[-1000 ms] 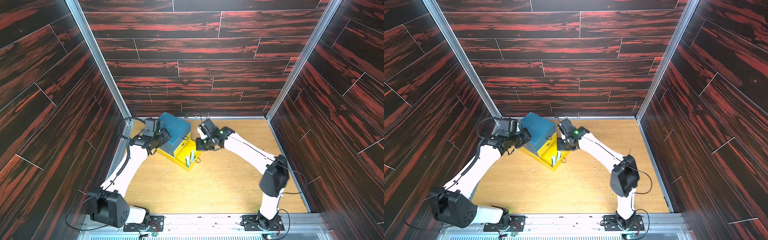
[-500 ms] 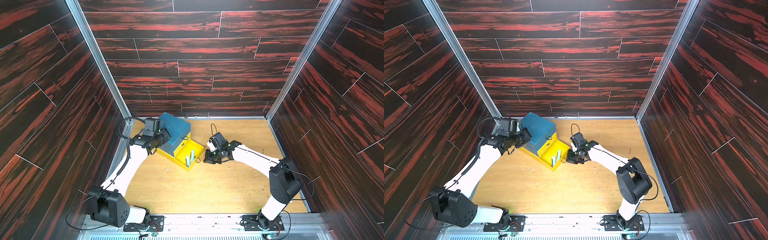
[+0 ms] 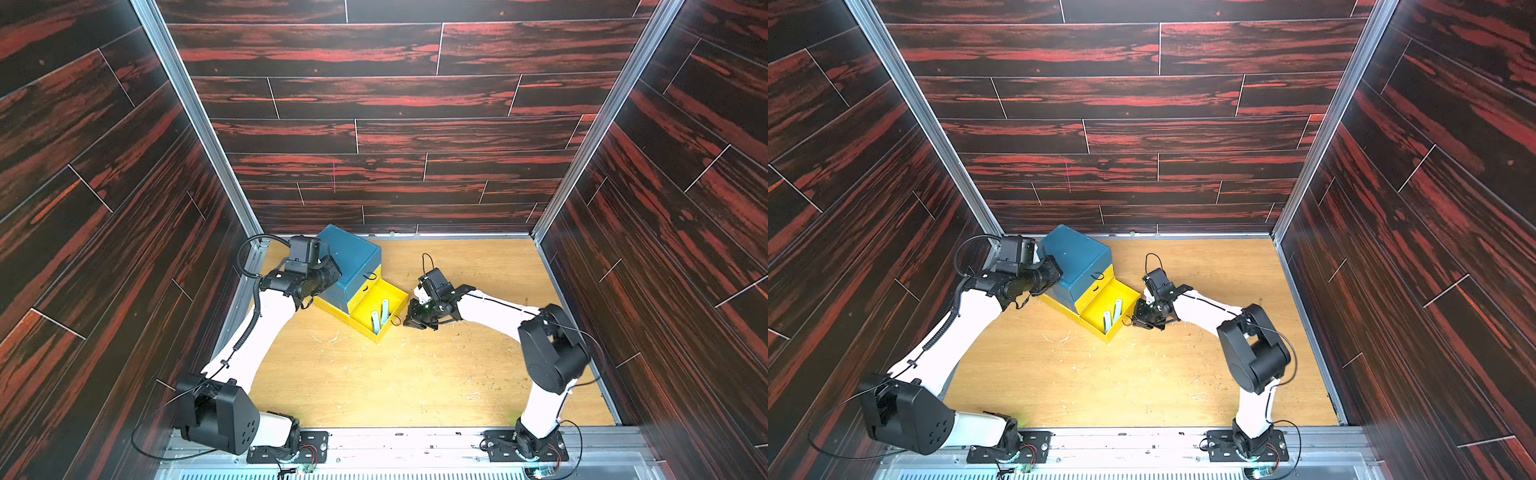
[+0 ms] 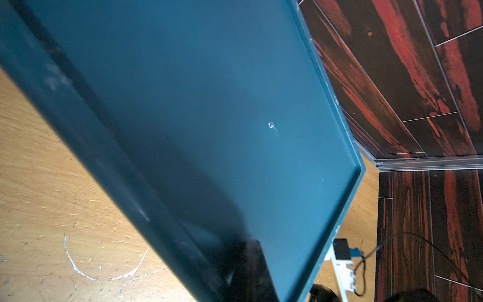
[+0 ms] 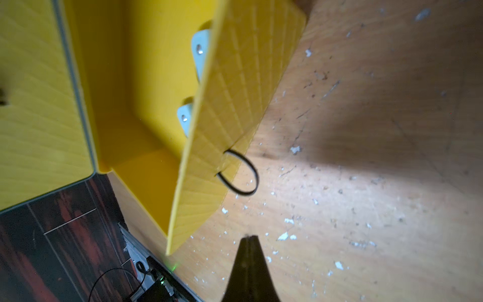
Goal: Place the fruit knives into the drawer by color
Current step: Close the drawer in the storage box.
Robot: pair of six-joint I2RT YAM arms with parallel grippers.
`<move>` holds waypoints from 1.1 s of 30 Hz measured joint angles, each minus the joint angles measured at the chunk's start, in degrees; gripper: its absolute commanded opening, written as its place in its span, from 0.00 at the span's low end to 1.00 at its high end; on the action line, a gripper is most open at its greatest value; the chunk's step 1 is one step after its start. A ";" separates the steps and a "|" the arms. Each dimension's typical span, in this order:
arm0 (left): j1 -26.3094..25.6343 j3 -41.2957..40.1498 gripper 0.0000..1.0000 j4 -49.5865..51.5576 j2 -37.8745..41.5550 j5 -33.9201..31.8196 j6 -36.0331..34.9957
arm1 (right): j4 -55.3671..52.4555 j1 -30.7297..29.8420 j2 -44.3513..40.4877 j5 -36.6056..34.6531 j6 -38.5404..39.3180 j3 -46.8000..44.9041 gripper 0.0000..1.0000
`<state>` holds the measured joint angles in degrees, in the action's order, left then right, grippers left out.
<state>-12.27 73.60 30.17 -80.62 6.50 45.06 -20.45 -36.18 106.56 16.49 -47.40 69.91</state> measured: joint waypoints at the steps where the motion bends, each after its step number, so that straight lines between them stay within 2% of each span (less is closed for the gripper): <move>1: 0.00 0.00 0.00 -0.02 0.00 0.00 0.00 | 0.17 0.07 0.55 0.04 0.00 0.09 0.00; 14: 0.00 -0.61 0.00 -1.18 0.02 0.04 0.00 | 0.76 0.22 7.67 1.81 0.02 7.41 0.00; 33: 0.00 -2.29 0.00 -4.92 0.04 0.85 0.44 | 3.39 0.24 12.59 7.54 -0.48 11.96 0.00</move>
<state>-12.27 71.31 25.26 -80.58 7.35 45.50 -17.06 -35.94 119.15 24.03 -47.88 81.87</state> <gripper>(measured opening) 0.049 0.049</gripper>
